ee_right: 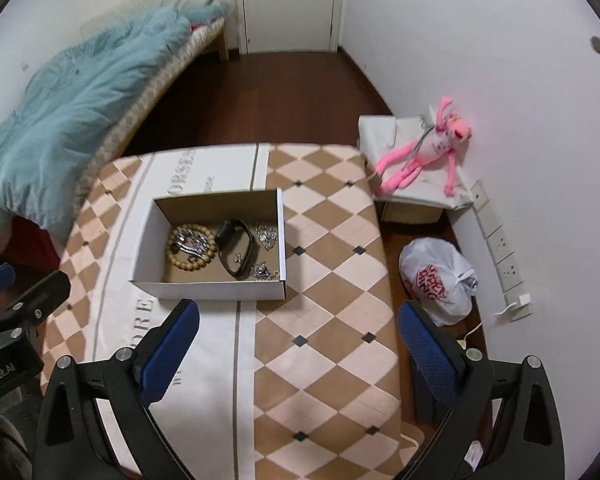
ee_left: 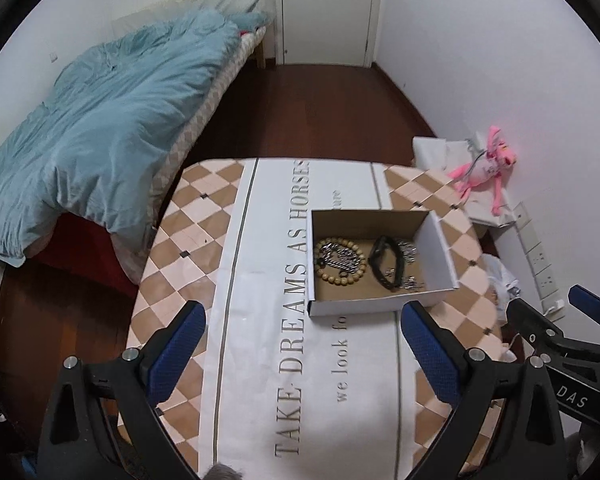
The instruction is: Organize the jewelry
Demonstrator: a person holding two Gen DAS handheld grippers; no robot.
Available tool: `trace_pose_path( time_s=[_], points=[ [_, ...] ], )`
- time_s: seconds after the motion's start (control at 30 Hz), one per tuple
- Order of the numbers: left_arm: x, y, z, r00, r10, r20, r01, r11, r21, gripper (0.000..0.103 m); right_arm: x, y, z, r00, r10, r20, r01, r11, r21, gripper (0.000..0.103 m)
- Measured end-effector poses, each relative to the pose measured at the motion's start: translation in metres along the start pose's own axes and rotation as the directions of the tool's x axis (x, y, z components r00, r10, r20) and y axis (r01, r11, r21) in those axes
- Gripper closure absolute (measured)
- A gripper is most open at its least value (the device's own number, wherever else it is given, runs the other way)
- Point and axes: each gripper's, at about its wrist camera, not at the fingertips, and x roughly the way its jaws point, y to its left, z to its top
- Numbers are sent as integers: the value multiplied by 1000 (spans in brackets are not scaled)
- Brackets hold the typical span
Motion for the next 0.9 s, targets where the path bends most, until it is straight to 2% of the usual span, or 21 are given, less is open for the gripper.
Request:
trace_pose_path(
  time_s=[0.17,0.3,0.47,0.7,0.9],
  points=[
    [-46,-2,-5,998,-4,63,4,1000,5,3,-52,-4,-10,998,9,63,-10,1000,11,2],
    [-75,-1,-10,996,34,82,-34,999,-1,3,-91,-5,-17,993,8,116,-9,1000,10,2],
    [-108,3,-19,994,31,109,-29,999,-19,3,-132,-5,-23,985,5,173,-6,1000,8,2],
    [-139,2,-29,991,17,131,-14,1000,-17,3,-167,-3,-32,978,18,206,-18,1000,1,0],
    [-148,-2,-34,992,10,127,-10,1000,-4,3,-182,-2,-40,976,12,216,-10,1000,-6,0]
  ],
)
